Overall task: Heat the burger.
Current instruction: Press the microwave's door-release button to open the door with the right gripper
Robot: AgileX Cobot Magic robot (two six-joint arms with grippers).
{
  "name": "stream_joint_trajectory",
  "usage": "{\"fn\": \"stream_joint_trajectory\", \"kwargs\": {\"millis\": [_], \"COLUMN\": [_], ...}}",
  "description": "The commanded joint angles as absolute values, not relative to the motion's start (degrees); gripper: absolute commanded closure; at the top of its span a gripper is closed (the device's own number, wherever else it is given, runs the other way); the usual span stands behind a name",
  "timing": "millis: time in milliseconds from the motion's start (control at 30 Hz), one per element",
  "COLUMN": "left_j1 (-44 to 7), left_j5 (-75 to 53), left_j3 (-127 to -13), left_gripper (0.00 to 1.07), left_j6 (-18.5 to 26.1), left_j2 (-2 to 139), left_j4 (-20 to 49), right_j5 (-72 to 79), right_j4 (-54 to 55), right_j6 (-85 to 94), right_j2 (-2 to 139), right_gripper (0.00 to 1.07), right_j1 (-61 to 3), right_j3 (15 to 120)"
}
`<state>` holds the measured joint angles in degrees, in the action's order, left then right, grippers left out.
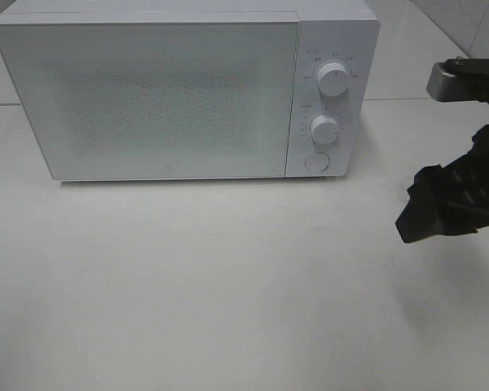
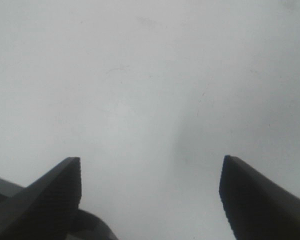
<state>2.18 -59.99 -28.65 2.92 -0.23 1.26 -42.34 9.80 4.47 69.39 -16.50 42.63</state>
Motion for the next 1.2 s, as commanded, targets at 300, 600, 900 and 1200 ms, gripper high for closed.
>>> {"fn": "stream_joint_trajectory", "kwargs": {"millis": [300, 600, 900, 1200], "left_j1": [2.23, 2.23, 2.23, 2.23], "left_j5": [-59.47, -59.47, -59.47, -59.47], "left_j3": [-28.53, -28.53, -28.53, -28.53], "left_gripper": [0.09, 0.09, 0.09, 0.09], "left_j6": [2.52, 2.52, 2.52, 2.52], "left_j2": [-1.72, -1.72, -1.72, -1.72], "left_j4": [1.03, 1.03, 1.03, 1.03], "right_j5": [-58.16, -60.79, -62.34, -65.09], "right_j4": [9.28, 5.44, 0.52, 0.00], "right_j6": [4.76, 4.81, 4.24, 4.13], "right_j2": [53.17, 29.74, 10.94, -2.01], "right_gripper": [0.32, 0.32, 0.32, 0.32], "right_j1": [-16.10, -16.10, -16.04, -16.04], "right_j3": [43.03, 43.03, 42.80, 34.61]}}
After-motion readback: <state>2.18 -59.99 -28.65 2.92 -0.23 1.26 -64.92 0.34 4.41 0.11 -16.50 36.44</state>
